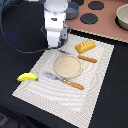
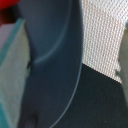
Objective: Interact with the objects in diverse but meaningful ways.
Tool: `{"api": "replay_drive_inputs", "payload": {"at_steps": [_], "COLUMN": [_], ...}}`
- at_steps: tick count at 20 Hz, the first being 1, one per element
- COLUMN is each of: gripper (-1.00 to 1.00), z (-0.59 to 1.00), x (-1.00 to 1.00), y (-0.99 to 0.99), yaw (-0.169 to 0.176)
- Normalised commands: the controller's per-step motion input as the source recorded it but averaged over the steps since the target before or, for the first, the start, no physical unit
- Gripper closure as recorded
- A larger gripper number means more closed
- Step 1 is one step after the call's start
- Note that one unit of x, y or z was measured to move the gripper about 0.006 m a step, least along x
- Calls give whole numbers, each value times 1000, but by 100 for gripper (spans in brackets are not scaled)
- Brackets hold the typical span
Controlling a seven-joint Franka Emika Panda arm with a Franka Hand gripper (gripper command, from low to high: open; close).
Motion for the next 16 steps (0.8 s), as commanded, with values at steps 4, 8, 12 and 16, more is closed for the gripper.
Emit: {"api": "replay_drive_inputs", "payload": {"at_steps": [4, 8, 12, 16], "gripper": [100, 100, 100, 100], "z": [-215, -216, -232, -224], "x": [-361, -311, -286, -284], "y": [2, 2, 1, 0], "yaw": [-14, -26, -36, -42]}}
